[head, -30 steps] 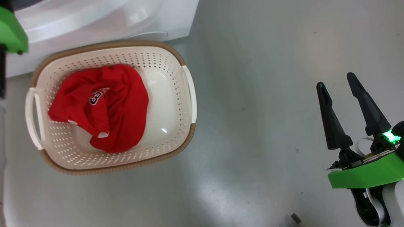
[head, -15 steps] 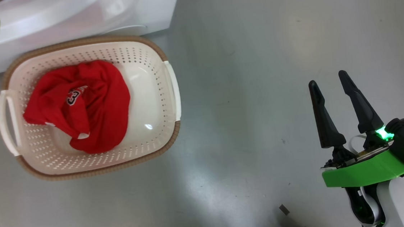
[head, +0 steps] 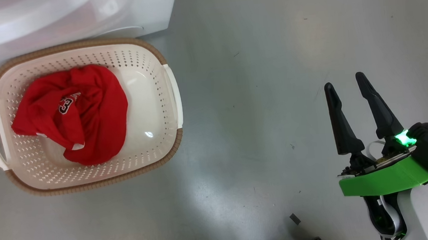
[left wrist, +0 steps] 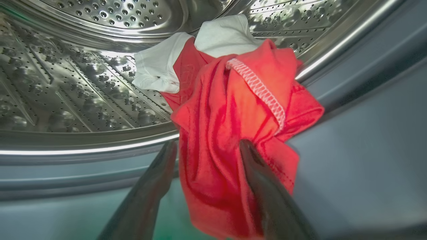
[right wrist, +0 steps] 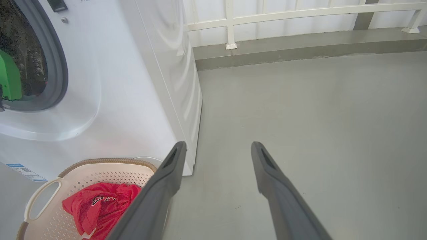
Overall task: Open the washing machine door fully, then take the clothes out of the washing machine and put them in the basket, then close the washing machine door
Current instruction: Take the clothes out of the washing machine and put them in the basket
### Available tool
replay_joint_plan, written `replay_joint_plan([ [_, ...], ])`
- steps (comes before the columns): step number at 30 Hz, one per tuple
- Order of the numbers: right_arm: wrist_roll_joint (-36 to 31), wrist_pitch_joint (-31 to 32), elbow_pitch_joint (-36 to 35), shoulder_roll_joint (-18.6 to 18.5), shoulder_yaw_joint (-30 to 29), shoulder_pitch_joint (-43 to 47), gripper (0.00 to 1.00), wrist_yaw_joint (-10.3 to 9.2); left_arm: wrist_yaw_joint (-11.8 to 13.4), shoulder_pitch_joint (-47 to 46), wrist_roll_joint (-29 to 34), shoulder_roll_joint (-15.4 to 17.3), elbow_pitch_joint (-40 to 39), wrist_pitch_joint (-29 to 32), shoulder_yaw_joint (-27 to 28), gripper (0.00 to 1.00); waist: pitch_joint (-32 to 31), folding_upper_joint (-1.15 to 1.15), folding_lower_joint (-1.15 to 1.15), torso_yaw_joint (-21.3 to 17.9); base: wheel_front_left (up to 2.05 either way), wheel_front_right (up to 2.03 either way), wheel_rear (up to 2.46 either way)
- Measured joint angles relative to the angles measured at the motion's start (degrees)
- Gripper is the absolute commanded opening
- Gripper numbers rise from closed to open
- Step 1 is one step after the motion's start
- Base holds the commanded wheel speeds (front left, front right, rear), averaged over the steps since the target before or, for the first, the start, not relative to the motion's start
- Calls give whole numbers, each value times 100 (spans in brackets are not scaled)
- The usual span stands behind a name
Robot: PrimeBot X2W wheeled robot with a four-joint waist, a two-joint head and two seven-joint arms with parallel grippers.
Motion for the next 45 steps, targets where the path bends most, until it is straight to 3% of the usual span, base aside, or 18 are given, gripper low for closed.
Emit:
replay_joint_plan([
  [1, 0, 0, 0, 0, 2, -5, 100, 0, 0, -1, -3, 1, 27, 5, 5, 100, 1, 0, 0, 1, 0, 0, 0],
  [2, 1, 0, -1, 0, 3, -14, 100, 0, -2, -5, -16, 0, 46, 55, 8, 75, 2, 0, 0, 4, 0, 0, 0],
  [3, 1, 0, -1, 0, 3, -20, 100, 0, -5, -17, -42, -1, 67, 81, 9, 39, 4, 0, 1, 7, 0, 0, 0],
  [5, 3, 0, -2, 0, 7, -39, 100, 0, -27, -41, -73, -8, 102, 113, 13, 0, 10, 0, 0, 17, 0, 0, 0],
  [12, 8, 0, -2, 0, 3, -41, 100, 0, -168, -71, -207, -43, 179, 130, 30, 0, -6, 0, 0, 61, 0, 0, 0],
  [28, -9, 0, -2, -1, -76, -42, 100, 0, -224, 204, -466, -84, -98, -1136, 49, 0, -192, 0, 0, 273, 0, 0, 0],
  [36, -22, 0, -1, -2, -115, -42, 100, 0, -350, 658, -767, -167, -547, -1794, 191, 0, -316, 0, 0, 451, 0, 0, 0],
  [45, -80, 0, 15, -7, -176, -38, 100, 0, -369, 1647, -1182, -292, -1505, -1983, 483, 0, -609, 0, 0, 587, 0, 0, 0],
])
